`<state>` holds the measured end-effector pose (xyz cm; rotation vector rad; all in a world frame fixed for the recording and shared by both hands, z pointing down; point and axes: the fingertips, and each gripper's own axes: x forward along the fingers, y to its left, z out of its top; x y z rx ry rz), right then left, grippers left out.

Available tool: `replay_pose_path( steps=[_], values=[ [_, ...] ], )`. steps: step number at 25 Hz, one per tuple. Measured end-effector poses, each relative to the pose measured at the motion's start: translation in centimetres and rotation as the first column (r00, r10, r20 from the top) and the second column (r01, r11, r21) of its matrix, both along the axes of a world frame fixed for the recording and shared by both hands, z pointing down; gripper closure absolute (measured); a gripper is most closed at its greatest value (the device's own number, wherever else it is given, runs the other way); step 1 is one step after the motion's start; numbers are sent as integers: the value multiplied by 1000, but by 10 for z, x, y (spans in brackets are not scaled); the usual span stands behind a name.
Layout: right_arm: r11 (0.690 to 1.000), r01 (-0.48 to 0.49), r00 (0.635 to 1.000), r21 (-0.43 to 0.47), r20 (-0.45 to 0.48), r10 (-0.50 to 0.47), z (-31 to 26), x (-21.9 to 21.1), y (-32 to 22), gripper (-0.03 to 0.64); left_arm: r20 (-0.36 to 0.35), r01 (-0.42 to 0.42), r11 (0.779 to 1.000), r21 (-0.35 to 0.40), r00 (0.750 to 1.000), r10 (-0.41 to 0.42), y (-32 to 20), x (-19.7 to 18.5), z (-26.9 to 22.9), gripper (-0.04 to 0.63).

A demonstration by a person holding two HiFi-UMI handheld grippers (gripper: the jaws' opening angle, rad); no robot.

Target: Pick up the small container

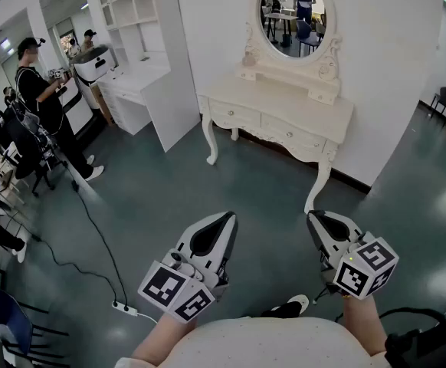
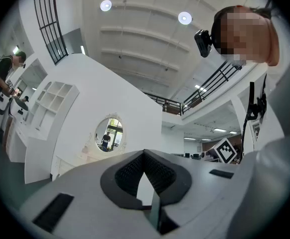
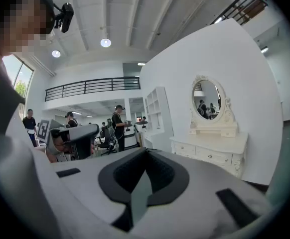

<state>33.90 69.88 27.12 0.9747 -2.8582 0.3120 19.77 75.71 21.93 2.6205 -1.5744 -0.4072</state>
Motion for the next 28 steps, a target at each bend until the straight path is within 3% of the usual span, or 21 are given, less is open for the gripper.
replay_pose_path(
  steps=[18,28],
  values=[
    [1000,6,1000,-23,27,-6,6,-23,1,615,-25,15,1000,-6,1000,-15,9,-26,4,594],
    [998,31,999,-49,43,-29,13,-36,-69,615,-41,45,997,-62,998,-47,-53,-41,20,594]
  ],
)
